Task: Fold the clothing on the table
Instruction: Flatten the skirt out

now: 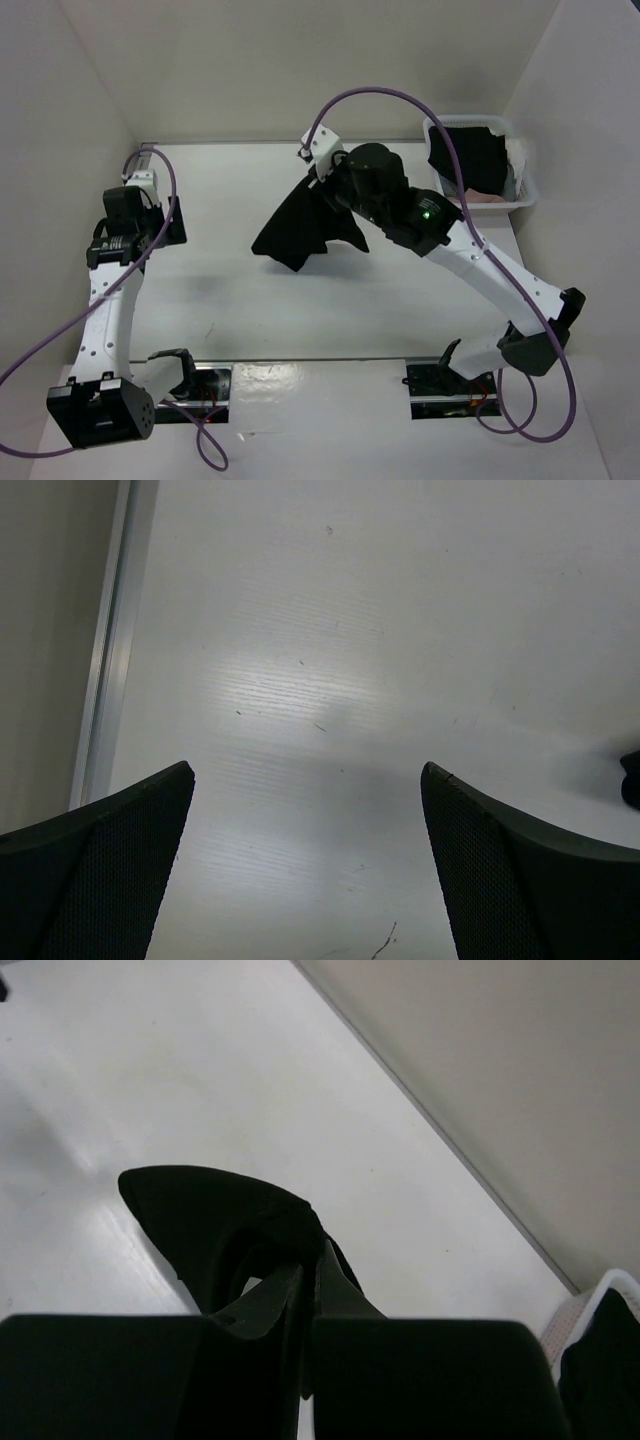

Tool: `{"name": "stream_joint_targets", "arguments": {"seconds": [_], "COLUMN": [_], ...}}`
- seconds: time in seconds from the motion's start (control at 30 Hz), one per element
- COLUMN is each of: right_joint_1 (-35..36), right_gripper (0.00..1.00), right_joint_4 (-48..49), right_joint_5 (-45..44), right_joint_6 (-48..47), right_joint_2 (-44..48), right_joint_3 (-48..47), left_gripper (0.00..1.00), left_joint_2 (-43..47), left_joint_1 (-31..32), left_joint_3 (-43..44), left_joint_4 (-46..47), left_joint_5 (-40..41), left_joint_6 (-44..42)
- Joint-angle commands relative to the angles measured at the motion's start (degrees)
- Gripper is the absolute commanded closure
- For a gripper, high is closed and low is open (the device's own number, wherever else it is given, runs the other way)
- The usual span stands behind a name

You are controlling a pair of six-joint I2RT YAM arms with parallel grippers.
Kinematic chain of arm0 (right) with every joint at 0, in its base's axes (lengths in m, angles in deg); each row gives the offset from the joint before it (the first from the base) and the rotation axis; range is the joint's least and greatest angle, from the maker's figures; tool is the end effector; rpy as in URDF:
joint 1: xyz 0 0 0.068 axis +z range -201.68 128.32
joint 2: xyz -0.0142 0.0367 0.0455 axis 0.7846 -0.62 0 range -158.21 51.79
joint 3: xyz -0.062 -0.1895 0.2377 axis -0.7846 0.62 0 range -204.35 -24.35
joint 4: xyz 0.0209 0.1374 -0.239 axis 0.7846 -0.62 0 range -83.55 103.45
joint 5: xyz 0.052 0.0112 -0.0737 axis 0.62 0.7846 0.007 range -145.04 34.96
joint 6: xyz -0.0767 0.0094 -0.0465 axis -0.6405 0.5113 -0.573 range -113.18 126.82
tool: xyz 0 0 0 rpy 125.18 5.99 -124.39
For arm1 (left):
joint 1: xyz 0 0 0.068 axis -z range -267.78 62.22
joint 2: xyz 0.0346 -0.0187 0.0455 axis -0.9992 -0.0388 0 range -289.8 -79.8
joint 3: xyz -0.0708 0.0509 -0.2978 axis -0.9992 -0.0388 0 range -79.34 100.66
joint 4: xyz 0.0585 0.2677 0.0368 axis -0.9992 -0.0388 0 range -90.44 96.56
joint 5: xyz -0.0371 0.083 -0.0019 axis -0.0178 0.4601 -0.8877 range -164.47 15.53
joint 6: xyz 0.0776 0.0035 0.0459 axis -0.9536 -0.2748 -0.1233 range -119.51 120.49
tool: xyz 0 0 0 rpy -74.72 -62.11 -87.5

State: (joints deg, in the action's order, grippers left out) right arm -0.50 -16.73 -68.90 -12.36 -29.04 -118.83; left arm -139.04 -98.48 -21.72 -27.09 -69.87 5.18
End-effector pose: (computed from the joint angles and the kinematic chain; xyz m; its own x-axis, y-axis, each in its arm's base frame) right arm 0.2390 0.2661 0.4887 0.0328 -0.4683 -0.8830 -0.6371 0.6709 -0.3794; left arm 0.2483 0.0536 0.3371 -0.5450 -0.1860 -0.8176 -0.2951 0.9552 -0.0206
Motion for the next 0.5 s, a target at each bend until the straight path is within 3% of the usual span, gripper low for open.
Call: {"name": "stream_joint_targets", "arguments": {"seconds": [0.0,0.47], "right_joint_1": [0.5,0.5], "right_gripper": [1.0,1.0], "right_joint_4": [-2.51,-13.85], "right_joint_5": [8.05,36.53], "right_joint_6": [-2.0,-3.06], "right_joint_2": [4.8,4.81], "right_joint_3": [-0.09,-6.77], "left_gripper": [0.0,0.0], "left_joint_2": [1.5,6.24], "left_joint_1": [-0.29,-0.29], "left_joint_3": [-0.23,-1.29], "left_joint_4": [2.44,3.5], "left_joint_5": [-0.38,-4.07], "left_joint_6": [-0.29,-1.35]}}
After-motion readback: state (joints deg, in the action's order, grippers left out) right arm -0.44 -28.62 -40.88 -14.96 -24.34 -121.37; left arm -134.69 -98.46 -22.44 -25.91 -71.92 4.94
